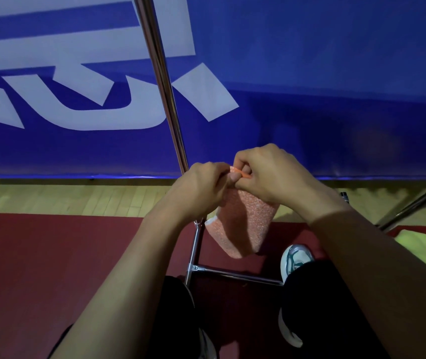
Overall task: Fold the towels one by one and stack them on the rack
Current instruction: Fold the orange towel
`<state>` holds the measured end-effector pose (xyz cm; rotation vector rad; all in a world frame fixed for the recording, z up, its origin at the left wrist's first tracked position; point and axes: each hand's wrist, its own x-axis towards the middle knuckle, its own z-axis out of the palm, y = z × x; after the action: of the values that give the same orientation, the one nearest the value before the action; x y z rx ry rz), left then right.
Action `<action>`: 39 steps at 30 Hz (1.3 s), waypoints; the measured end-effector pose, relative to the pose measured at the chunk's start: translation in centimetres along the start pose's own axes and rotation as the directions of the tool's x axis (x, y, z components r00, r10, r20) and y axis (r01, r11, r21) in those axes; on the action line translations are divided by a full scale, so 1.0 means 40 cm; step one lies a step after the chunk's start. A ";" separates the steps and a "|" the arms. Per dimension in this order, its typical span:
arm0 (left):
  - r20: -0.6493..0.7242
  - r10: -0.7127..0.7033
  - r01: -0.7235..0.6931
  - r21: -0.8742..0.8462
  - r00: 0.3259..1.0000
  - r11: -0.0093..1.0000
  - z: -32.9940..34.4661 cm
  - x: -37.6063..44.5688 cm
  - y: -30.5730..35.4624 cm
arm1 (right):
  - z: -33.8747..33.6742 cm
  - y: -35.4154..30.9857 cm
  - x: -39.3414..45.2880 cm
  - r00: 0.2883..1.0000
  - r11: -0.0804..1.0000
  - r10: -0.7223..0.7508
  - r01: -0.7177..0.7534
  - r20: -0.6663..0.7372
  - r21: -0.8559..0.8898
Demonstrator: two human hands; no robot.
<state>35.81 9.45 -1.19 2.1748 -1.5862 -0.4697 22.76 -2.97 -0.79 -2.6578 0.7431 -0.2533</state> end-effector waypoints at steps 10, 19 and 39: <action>-0.044 -0.058 0.062 0.104 0.997 0.993 0.017 -0.008 -0.006 | 0.015 0.005 0.003 0.991 0.999 0.053 -0.050 0.124 -0.020; -0.208 -0.091 0.089 -0.020 0.974 0.996 -0.028 -0.008 -0.016 | 0.004 0.031 0.006 0.942 0.997 0.057 -0.070 0.330 0.026; -0.307 -0.253 0.156 -0.307 0.917 0.939 -0.070 -0.014 -0.072 | -0.011 0.028 0.001 0.995 0.993 0.031 -0.041 0.089 0.112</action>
<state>39.39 11.11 -0.23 2.0774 -1.0432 -0.3270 22.16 -4.01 -0.81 -2.5282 0.7264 -0.1631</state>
